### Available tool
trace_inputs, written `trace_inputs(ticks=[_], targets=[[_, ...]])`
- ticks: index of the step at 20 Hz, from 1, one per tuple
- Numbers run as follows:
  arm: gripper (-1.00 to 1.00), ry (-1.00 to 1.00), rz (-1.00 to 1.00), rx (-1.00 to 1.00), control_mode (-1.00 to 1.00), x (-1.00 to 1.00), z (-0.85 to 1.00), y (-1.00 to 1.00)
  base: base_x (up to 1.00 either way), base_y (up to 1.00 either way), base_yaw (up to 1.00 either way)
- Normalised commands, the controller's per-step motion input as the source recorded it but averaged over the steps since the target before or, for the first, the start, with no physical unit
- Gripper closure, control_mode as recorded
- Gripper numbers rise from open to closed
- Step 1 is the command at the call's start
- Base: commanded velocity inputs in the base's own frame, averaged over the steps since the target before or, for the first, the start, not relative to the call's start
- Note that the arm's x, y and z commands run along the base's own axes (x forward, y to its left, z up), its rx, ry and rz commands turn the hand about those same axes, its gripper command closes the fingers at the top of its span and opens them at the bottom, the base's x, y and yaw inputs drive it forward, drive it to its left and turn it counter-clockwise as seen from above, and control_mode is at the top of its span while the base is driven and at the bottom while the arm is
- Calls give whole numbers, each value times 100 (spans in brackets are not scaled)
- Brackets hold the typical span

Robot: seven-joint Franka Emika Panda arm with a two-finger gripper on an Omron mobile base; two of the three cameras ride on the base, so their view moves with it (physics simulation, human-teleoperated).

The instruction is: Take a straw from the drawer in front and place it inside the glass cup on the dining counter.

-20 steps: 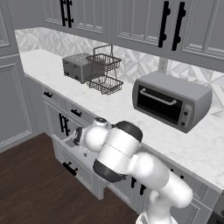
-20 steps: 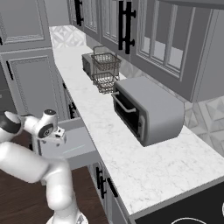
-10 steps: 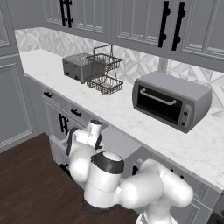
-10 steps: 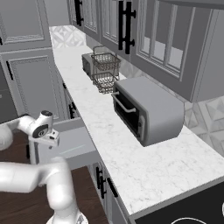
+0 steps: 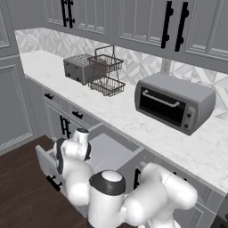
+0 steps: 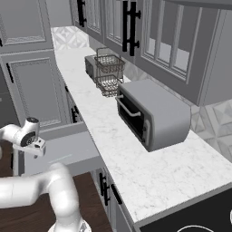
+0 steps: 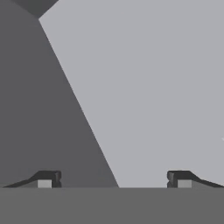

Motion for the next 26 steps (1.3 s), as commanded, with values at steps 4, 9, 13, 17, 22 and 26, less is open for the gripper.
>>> trace_inputs(ticks=[4, 9, 13, 17, 22, 26], targets=[[-100, -1, -4, 0, -100, -46, 16, 44, 0, 0, 0], [-100, -1, -37, -6, -100, 21, 45, -58, 0, 0, 0], [-100, 0, -36, -6, -100, 56, 9, -72, 0, 0, 0], [-100, 0, -23, -5, -100, 64, -9, -58, 0, 0, 0], [-100, 1, -9, -1, -100, 69, -17, -49, 0, 0, 0], [-100, 5, -2, 0, -100, 33, -17, -42, 0, 0, 0]])
